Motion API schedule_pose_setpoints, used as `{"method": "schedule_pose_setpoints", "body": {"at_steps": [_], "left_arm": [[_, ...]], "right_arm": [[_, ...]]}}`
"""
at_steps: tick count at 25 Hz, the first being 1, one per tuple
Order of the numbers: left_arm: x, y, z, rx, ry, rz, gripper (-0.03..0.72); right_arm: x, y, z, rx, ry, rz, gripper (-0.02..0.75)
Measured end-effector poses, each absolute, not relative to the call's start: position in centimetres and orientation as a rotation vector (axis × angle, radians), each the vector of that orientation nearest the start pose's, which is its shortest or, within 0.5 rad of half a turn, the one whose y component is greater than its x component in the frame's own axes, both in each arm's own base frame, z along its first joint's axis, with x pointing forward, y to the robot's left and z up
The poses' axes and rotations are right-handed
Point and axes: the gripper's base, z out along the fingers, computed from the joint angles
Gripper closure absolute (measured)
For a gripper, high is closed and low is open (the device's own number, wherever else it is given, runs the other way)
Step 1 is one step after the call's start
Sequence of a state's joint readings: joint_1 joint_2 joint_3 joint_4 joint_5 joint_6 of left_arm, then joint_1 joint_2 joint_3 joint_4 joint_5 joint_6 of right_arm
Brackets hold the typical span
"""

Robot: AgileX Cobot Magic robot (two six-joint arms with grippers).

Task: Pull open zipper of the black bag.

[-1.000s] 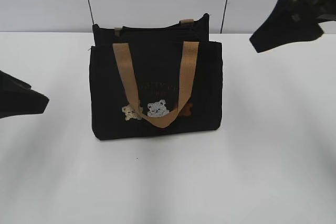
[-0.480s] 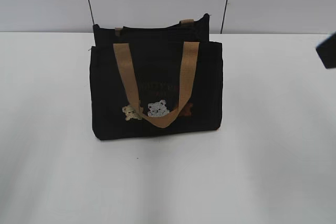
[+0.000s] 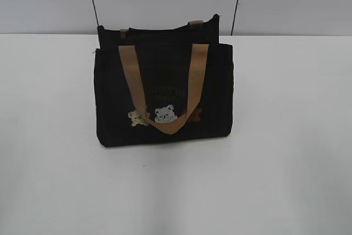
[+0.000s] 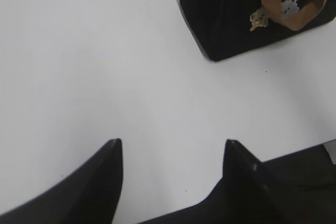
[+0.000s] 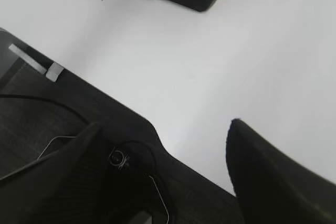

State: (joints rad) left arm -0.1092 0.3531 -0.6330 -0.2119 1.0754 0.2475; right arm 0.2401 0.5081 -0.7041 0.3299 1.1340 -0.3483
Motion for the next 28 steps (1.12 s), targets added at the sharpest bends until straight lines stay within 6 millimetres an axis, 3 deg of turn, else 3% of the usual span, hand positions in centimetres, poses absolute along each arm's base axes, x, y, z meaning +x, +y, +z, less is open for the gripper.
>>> {"method": "schedule_pose_setpoints", "body": {"at_steps": [5, 9, 13, 28], "left_arm": [[2.6, -2.1, 30.3, 0.369, 2.181, -0.214, 0.235], [2.2, -2.2, 29.0, 0.362, 2.189, -0.238, 0.235], [1.5, -2.1, 29.0, 0.359, 2.145, -0.235, 0.235], [1.3, -2.2, 29.0, 0.358, 2.135, -0.251, 0.235]], "right_arm": [[2.1, 2.3, 29.3, -0.479, 2.237, 0.292, 0.2], [0.5, 1.0, 27.7, -0.409, 2.172, 0.196, 0.201], [0.1, 0.5, 26.6, -0.392, 2.139, 0.132, 0.201], [0.3, 0.2, 26.6, -0.384, 2.126, 0.091, 0.201]]}}
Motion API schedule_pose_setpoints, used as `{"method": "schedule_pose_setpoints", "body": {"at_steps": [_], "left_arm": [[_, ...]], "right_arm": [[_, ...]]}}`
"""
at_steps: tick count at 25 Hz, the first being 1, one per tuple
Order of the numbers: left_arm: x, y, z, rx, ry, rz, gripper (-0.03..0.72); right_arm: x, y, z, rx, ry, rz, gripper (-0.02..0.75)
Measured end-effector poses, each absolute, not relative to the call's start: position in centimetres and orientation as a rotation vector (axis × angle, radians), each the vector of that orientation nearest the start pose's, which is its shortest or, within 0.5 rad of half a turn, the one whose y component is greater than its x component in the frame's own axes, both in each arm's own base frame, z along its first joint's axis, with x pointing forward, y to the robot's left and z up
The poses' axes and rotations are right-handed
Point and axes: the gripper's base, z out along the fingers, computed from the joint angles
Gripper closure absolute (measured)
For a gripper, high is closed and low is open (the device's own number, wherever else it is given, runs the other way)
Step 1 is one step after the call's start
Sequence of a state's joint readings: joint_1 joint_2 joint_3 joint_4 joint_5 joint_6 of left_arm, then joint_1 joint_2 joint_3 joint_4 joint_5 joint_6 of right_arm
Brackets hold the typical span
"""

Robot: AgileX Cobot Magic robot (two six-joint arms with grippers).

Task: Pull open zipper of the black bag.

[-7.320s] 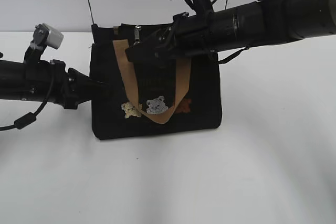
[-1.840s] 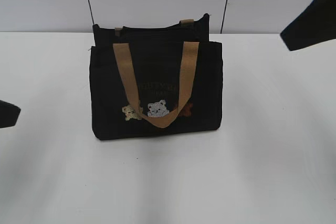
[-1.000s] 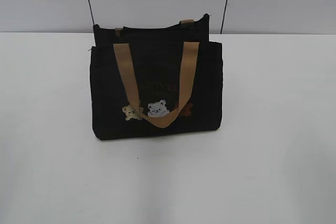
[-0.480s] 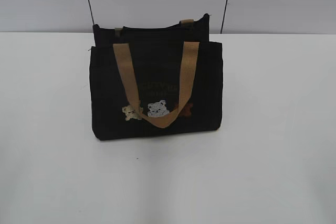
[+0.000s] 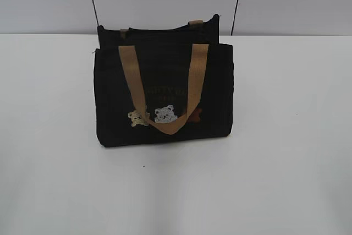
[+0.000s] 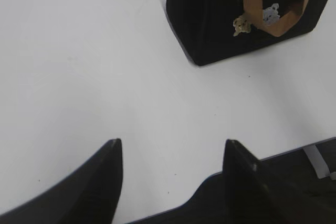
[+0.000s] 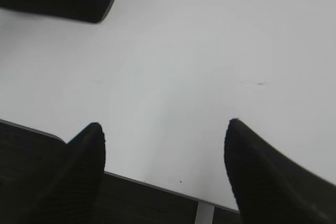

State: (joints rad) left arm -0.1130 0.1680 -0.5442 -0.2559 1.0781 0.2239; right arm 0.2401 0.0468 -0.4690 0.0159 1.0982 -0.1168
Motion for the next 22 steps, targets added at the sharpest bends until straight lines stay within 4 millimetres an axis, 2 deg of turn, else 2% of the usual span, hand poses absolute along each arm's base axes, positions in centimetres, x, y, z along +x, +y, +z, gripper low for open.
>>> {"method": "schedule_pose_setpoints", "body": {"at_steps": [12, 22], "left_arm": [[1.2, -2.2, 29.0, 0.352, 2.124, -0.258, 0.235], [-1.2, -2.1, 29.0, 0.269, 1.981, -0.19, 0.236]], "right_arm": [[0.2, 0.3, 26.6, -0.377, 2.121, 0.097, 0.201], [-0.4, 0.2, 26.6, -0.191, 2.094, -0.001, 0.201]]}}
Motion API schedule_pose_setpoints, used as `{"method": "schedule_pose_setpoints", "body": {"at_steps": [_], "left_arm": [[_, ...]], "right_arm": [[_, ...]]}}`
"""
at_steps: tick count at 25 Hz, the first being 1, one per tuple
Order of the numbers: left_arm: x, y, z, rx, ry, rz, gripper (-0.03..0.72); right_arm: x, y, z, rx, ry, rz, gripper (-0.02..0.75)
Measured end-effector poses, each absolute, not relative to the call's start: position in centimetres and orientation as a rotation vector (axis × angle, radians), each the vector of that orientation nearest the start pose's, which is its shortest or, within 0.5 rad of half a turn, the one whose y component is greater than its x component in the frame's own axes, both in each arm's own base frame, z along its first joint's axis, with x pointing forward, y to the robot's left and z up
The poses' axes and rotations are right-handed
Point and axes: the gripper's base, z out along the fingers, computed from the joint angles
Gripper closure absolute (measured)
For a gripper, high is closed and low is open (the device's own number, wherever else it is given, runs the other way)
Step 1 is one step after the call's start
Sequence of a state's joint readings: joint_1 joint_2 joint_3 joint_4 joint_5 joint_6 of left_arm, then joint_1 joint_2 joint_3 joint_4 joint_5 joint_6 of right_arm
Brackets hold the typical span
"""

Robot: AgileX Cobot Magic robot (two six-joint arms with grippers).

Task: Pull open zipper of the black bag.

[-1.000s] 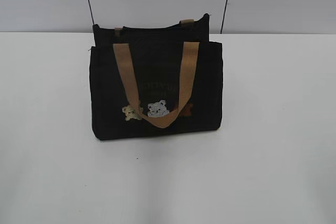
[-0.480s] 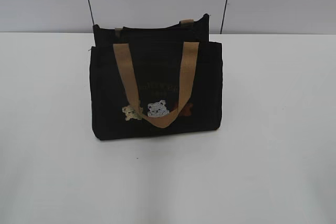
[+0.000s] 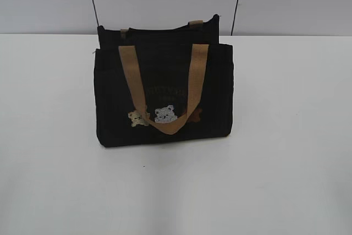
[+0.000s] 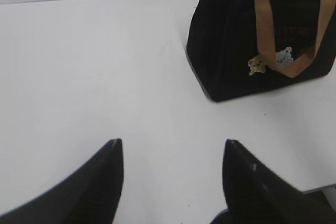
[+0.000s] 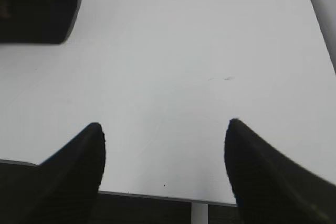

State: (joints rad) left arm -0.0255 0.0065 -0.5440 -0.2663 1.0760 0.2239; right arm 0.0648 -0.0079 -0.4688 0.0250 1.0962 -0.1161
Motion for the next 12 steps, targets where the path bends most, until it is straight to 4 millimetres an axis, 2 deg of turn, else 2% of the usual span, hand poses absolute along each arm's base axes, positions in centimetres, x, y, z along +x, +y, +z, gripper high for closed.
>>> {"method": "schedule_pose_setpoints", "body": {"at_steps": [12], "left_arm": [[-1.34, -2.09, 29.03, 0.256, 1.972, -0.179, 0.251]], "right_arm": [[-0.42, 0.23, 26.58, -0.131, 2.099, -0.029, 0.201]]}}
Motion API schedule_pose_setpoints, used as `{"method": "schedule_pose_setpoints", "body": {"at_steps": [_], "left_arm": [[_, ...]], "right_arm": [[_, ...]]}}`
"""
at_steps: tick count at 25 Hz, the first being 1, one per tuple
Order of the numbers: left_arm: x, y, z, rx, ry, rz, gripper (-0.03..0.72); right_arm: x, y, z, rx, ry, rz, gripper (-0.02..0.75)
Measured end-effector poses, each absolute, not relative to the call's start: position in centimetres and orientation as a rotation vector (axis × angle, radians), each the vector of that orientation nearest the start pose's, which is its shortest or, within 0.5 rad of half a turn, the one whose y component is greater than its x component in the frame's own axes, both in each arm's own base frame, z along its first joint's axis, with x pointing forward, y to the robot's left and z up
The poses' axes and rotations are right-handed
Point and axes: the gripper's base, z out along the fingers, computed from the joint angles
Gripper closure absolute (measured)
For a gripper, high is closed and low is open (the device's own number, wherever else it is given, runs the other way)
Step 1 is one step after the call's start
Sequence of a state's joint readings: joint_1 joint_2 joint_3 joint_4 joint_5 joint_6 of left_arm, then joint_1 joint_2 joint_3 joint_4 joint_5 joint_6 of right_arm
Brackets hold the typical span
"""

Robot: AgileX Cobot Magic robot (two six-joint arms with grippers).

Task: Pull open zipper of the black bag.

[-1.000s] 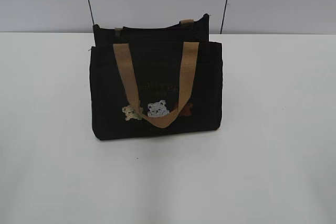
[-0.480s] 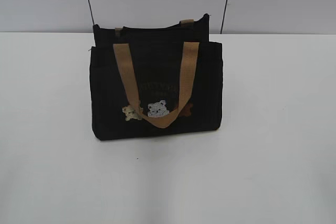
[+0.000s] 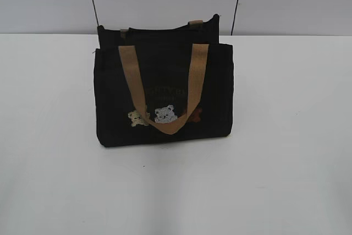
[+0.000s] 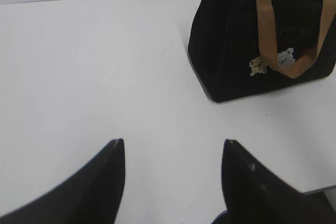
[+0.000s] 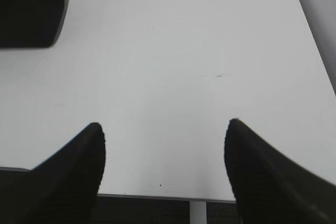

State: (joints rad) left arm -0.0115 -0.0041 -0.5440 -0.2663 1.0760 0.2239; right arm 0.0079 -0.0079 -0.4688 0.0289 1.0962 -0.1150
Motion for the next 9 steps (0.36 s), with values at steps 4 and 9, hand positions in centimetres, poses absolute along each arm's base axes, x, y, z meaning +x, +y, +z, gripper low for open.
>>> {"method": "schedule_pose_setpoints", "body": {"at_steps": [4, 9], "left_arm": [[-1.34, -2.09, 29.03, 0.256, 1.972, -0.179, 0.251], [-1.34, -2.09, 29.03, 0.256, 1.972, -0.179, 0.256]], "right_arm": [[-0.42, 0.23, 26.58, -0.131, 2.099, -0.029, 0.201], [-0.42, 0.23, 26.58, -0.131, 2.099, -0.029, 0.201]]}}
